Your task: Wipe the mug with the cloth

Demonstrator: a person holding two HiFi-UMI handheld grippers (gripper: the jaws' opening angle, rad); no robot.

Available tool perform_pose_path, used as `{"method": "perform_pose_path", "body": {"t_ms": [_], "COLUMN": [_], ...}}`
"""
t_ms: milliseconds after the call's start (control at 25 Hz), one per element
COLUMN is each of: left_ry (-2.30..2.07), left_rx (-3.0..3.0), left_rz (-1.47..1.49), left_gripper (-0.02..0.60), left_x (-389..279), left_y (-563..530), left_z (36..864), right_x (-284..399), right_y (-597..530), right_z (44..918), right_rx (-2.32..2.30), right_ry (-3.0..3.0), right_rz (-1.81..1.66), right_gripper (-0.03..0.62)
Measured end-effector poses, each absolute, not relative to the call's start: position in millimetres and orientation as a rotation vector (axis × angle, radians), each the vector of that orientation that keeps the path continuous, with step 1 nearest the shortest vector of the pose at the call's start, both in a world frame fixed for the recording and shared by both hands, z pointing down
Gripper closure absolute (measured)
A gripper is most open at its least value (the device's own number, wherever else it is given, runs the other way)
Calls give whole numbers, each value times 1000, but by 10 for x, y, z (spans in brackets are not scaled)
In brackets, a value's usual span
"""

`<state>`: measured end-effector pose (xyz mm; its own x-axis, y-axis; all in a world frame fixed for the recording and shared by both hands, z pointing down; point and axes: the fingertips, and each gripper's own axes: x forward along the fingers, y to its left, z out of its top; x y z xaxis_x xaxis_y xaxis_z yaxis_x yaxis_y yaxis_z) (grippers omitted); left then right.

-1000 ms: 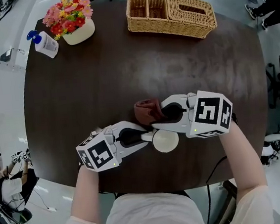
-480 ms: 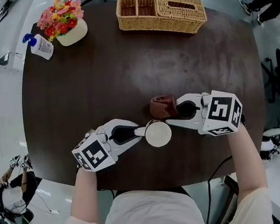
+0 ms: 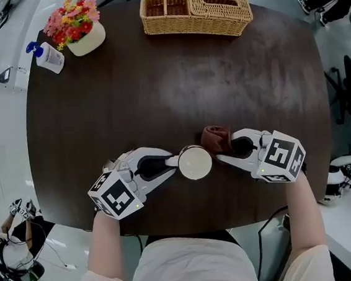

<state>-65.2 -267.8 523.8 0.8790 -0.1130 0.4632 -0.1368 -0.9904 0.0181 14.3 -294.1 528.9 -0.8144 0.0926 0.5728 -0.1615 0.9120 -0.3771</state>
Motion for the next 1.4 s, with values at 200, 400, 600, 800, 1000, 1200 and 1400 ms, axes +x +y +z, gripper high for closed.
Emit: {"method": "perform_pose_path", "body": {"t_ms": [200,400,600,800,1000,1200,1400], "left_ry": [-74,-101,-199,-254,-296,-336,-351], "left_rx": [3074,3076,3072,3117,3150,3117,3090], "left_rz": [759,693,523,445,313,231,153], "left_gripper": [495,497,503,505,505,505,505], "left_x": [-559,-517,-480,-423,-414,-390,-286], "left_y": [-2634,-2637,-2566,-2568,-2618,-2676,-2741], "left_z": [5189,5172,5008,4770,4313,3910,3663], "right_x": [324,549,702,726,656,465,213], "right_y": [-2867,-2839,-2800,-2799,-2752,-2795,-2935], "right_z": [5244,5176,5049,4971,5019,4955,4694], "right_rx": [316,740,949,956,938,941,933], "right_ry": [-2479,-2449,-2427,-2419,-2413,-2470,-2584], "right_rz": [541,554,601,607,638,692,708], "right_gripper": [513,513,513,513,513,513,513]}}
